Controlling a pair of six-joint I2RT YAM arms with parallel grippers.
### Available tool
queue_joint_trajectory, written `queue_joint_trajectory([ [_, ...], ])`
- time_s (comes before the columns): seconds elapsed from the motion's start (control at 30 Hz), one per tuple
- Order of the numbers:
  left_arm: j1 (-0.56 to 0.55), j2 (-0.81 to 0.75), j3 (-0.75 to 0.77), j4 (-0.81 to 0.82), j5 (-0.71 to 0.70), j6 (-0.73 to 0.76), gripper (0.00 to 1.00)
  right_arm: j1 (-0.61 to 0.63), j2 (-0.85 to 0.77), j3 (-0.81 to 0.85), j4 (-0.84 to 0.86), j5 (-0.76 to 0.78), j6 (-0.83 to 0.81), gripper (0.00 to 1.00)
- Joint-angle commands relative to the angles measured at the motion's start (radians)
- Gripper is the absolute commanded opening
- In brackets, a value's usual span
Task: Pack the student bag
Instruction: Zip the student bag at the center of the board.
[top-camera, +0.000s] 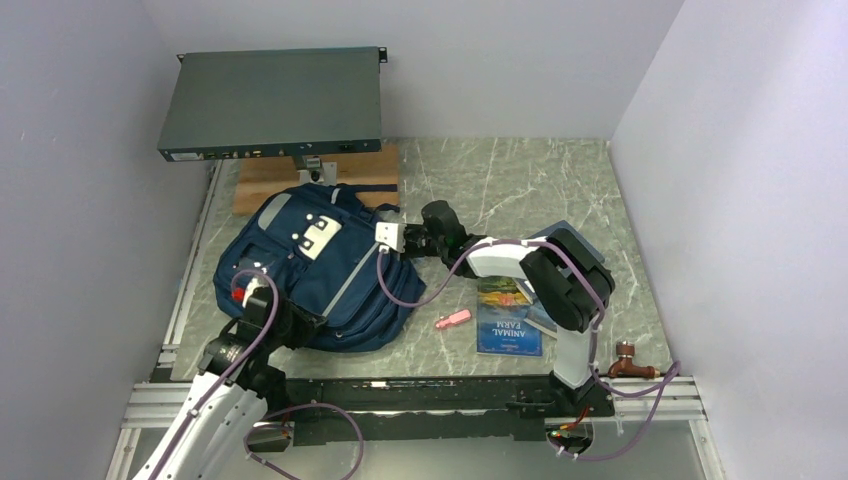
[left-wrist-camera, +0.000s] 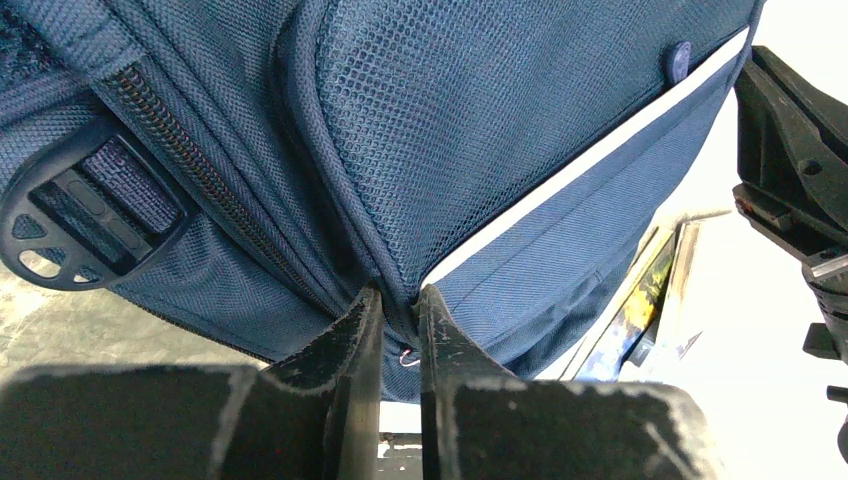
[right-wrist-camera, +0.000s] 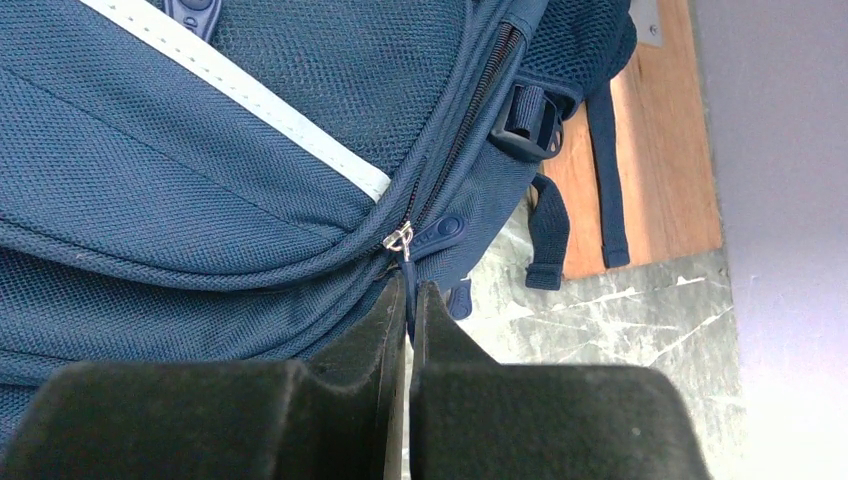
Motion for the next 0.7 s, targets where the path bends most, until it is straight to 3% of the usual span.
queue_joint_trajectory([
  [0.0, 0.006, 0.033, 0.010, -0.135, -0.041, 0.065, 0.00, -0.066, -0.050, -0.003, 0.115, 0.228, -0.065, 0.06],
  [0.03, 0.006, 0.035, 0.010, -0.133, -0.040, 0.068, 0.00, -0.065, -0.060, -0.016, 0.114, 0.240, -0.053, 0.10],
  [0.1, 0.006, 0.036, 0.009, -0.132, -0.040, 0.070, 0.00, -0.064, -0.087, -0.042, 0.109, 0.260, -0.018, 0.36],
  [0.17, 0.006, 0.033, 0.010, -0.134, -0.038, 0.067, 0.00, -0.064, -0.130, -0.082, 0.110, 0.289, 0.024, 0.48],
  [0.3, 0.006, 0.030, 0.008, -0.126, -0.036, 0.070, 0.00, -0.061, -0.222, -0.158, 0.113, 0.405, 0.176, 0.62],
  [0.43, 0.006, 0.057, 0.044, -0.141, -0.034, 0.068, 0.01, -0.055, -0.310, -0.175, 0.015, 0.456, 0.565, 0.66],
  [0.57, 0.006, 0.086, 0.083, -0.164, -0.016, 0.053, 0.17, -0.052, -0.391, -0.223, -0.020, 0.367, 1.008, 0.69],
  [0.67, 0.006, 0.086, 0.121, -0.193, -0.028, 0.055, 0.45, -0.040, -0.376, -0.179, -0.079, 0.221, 1.239, 0.70],
])
